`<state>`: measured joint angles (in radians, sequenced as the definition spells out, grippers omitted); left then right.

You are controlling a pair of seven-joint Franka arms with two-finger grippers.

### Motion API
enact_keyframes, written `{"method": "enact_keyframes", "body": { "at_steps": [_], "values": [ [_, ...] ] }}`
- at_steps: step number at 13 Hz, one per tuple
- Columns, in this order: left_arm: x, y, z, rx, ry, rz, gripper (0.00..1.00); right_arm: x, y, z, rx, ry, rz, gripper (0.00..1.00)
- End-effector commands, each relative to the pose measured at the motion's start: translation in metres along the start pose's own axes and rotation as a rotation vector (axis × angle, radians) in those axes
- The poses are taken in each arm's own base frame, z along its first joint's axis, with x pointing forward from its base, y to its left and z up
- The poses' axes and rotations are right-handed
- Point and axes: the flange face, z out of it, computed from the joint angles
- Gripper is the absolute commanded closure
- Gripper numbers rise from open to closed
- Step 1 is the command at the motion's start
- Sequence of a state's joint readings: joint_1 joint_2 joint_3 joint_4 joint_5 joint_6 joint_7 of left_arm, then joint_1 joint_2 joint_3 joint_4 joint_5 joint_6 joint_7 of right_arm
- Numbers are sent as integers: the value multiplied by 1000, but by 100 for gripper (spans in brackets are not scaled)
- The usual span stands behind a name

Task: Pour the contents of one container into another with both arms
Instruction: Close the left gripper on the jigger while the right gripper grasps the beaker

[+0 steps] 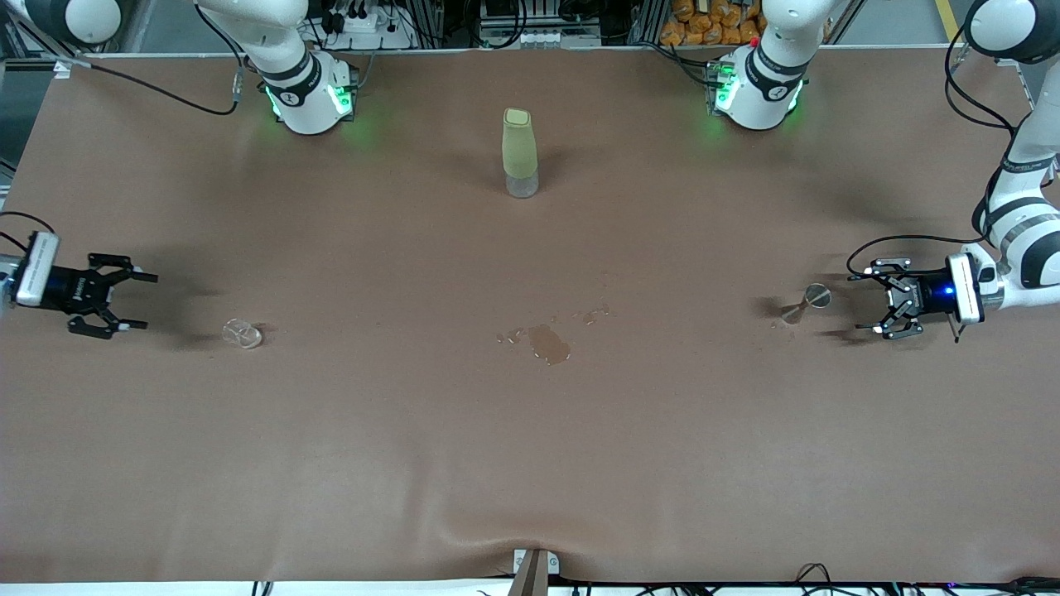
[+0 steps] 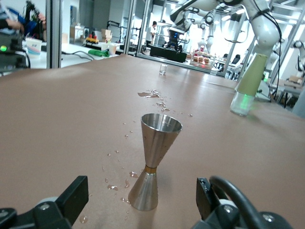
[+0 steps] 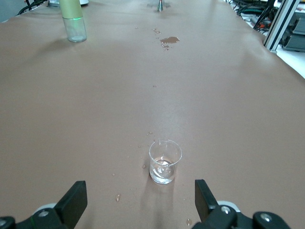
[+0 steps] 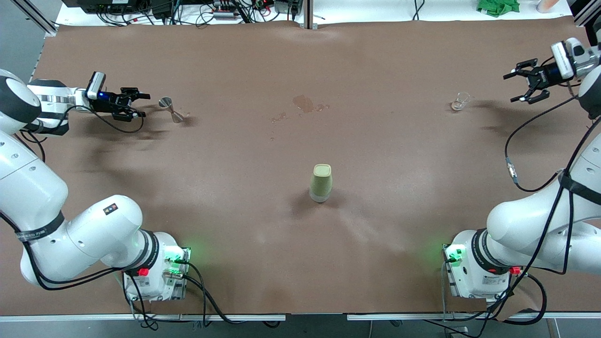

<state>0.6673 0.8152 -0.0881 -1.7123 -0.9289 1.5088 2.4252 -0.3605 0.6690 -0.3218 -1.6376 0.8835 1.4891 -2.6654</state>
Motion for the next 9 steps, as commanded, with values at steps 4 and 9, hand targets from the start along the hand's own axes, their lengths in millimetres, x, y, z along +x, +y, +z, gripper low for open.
{"method": "enact_keyframes", "body": {
  "at_steps": [4, 9],
  "values": [
    [-22, 1, 20, -31, 41, 190, 0, -60, -14, 40, -125, 166, -50, 0],
    [-22, -6, 41, -51, 55, 268, 10, -109, -33, 88, -244, 282, -74, 0]
  ]
}}
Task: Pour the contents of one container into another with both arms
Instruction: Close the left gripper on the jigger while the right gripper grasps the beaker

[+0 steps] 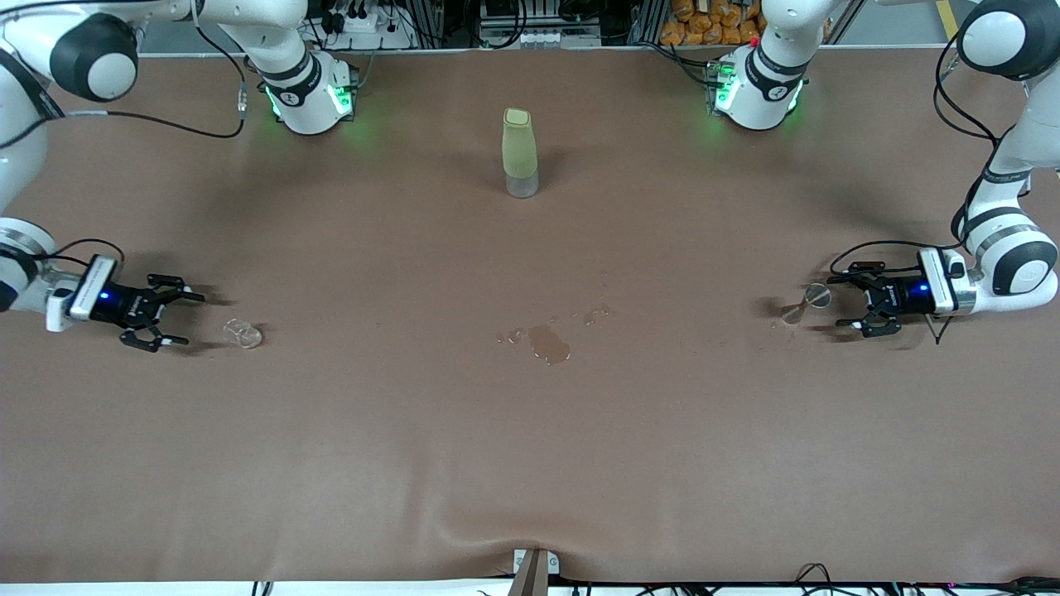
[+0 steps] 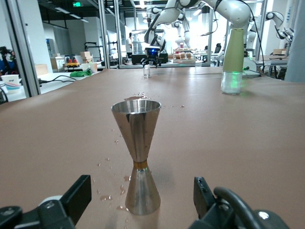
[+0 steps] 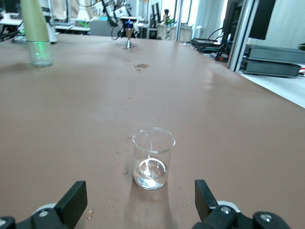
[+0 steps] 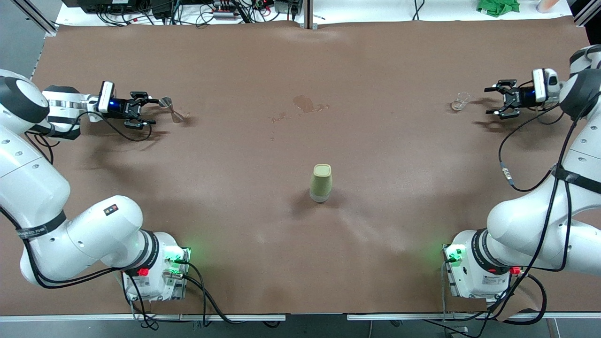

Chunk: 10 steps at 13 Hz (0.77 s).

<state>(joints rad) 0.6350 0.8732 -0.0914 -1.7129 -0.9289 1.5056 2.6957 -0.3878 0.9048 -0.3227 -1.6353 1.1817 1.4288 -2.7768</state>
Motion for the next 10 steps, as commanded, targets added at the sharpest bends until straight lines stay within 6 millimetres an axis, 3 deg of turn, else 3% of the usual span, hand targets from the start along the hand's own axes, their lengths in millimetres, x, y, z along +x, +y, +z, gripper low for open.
{"method": "enact_keyframes", "body": {
  "at_steps": [1, 5, 10],
  "values": [
    [1, -8, 11, 4, 23, 32, 10, -26, -10, 8, -60, 72, -148, 0],
    [-3, -14, 35, -23, 34, 31, 14, -44, -25, 22, -132, 128, -173, 0],
    [-9, -13, 42, -30, 43, 72, 23, -52, -31, 32, -154, 139, -180, 0]
  ]
}}
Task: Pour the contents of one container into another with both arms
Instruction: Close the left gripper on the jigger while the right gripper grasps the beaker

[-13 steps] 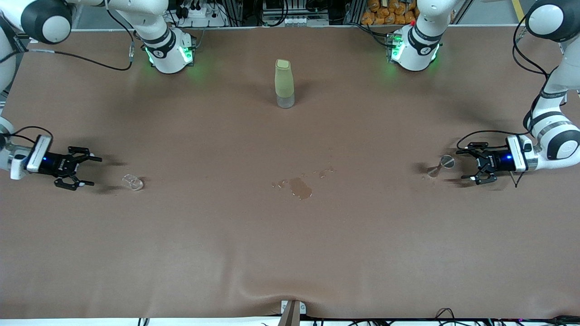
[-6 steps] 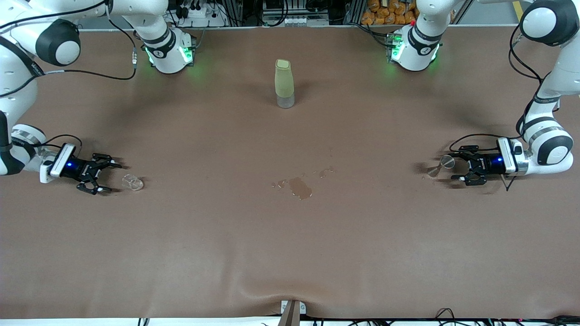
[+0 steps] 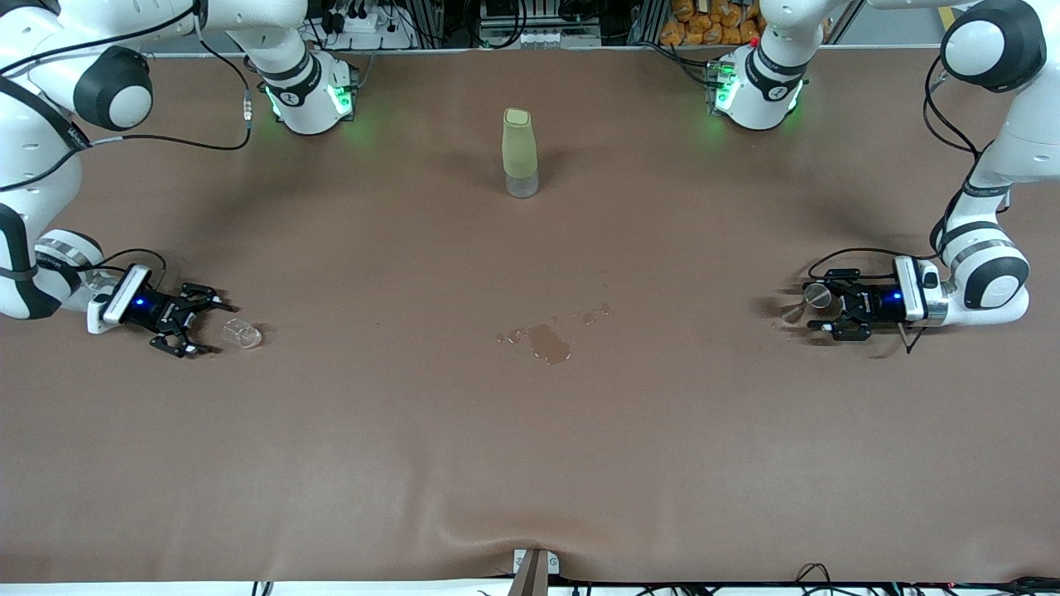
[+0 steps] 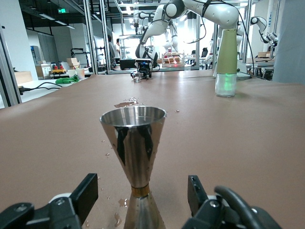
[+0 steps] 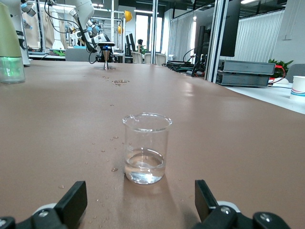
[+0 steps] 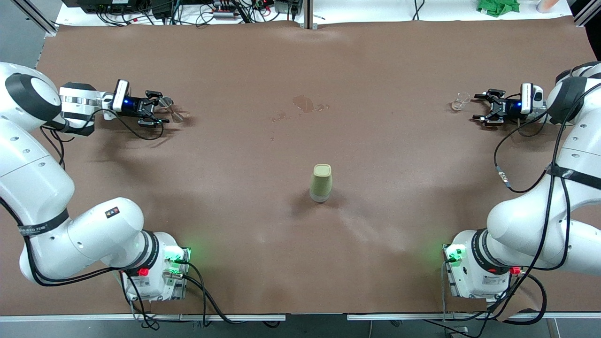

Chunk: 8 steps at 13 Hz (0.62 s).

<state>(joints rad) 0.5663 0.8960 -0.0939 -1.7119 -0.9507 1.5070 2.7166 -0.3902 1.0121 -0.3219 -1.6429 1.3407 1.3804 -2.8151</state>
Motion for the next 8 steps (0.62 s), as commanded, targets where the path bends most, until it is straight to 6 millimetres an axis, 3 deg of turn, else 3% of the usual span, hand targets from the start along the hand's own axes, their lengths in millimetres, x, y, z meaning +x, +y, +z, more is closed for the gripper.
{"method": "enact_keyframes", "body": {
  "at_steps": [1, 8],
  "values": [
    [-9, 0, 2, 19, 18, 51, 25, -8, -9, 5, -34, 34, -228, 0],
    [-10, -2, 8, 4, 18, 76, 37, -10, -2, 45, -44, 51, -220, 0]
  ]
}}
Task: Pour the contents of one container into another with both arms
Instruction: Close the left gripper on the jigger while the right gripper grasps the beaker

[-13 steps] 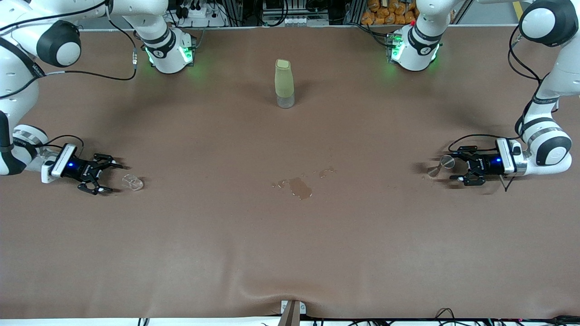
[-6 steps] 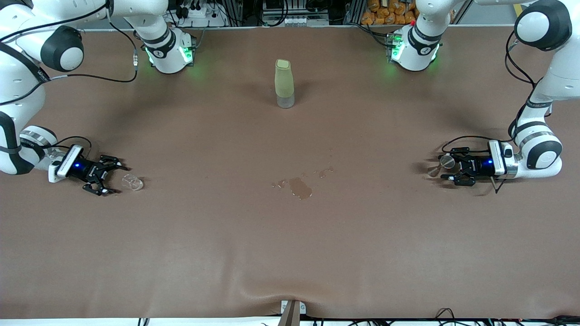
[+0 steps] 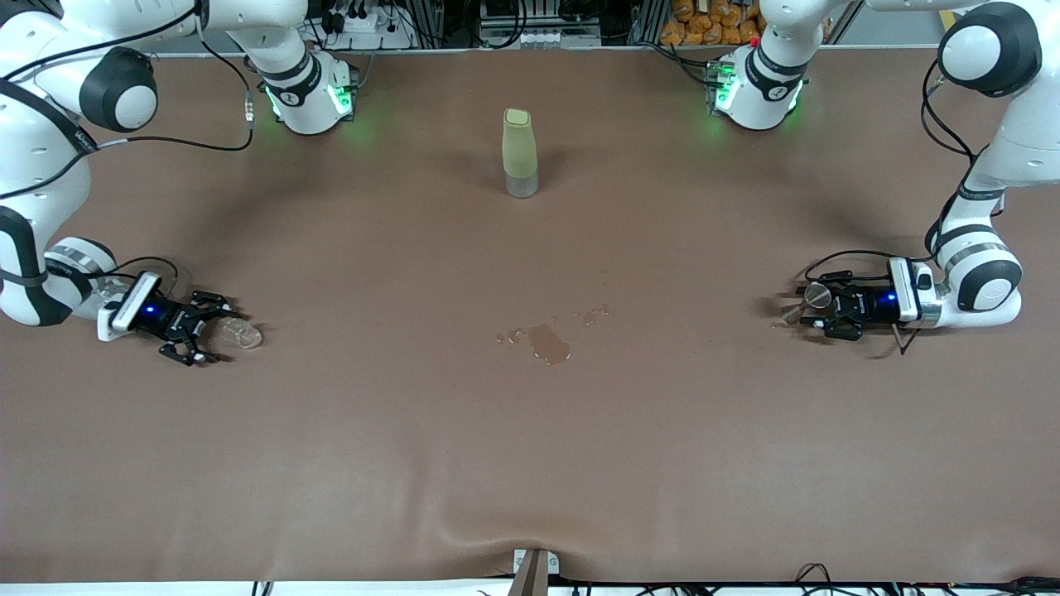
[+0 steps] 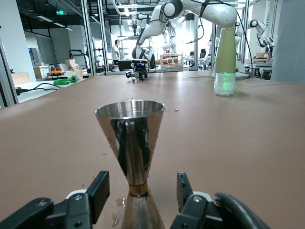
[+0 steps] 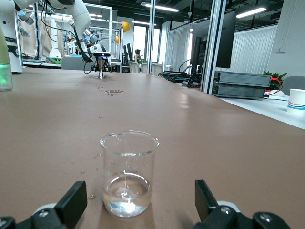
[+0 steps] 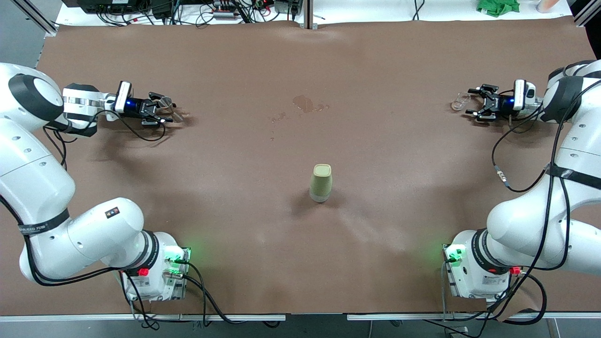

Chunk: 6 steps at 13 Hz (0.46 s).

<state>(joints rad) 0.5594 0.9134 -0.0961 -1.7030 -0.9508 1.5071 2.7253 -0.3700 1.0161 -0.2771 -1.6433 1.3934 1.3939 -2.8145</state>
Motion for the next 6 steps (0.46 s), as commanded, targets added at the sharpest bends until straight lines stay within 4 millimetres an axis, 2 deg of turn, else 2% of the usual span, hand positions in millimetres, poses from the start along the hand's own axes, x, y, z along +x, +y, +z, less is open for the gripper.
{"method": "enact_keyframes", "body": {
  "at_steps": [1, 2, 4, 6],
  "values": [
    [-4, -1, 1, 12, 10, 74, 50, -17, -17, 16, -22, 2, -194, 0],
    [-4, -1, 1, 14, 11, 74, 57, -19, -19, 19, -21, -6, -188, 0],
    [-4, -2, 2, 13, 11, 75, 60, -19, -17, 29, -14, -8, -191, 0],
    [-5, -1, 2, 13, 12, 73, 70, -19, -15, 42, -8, 1, -192, 0]
  ]
}}
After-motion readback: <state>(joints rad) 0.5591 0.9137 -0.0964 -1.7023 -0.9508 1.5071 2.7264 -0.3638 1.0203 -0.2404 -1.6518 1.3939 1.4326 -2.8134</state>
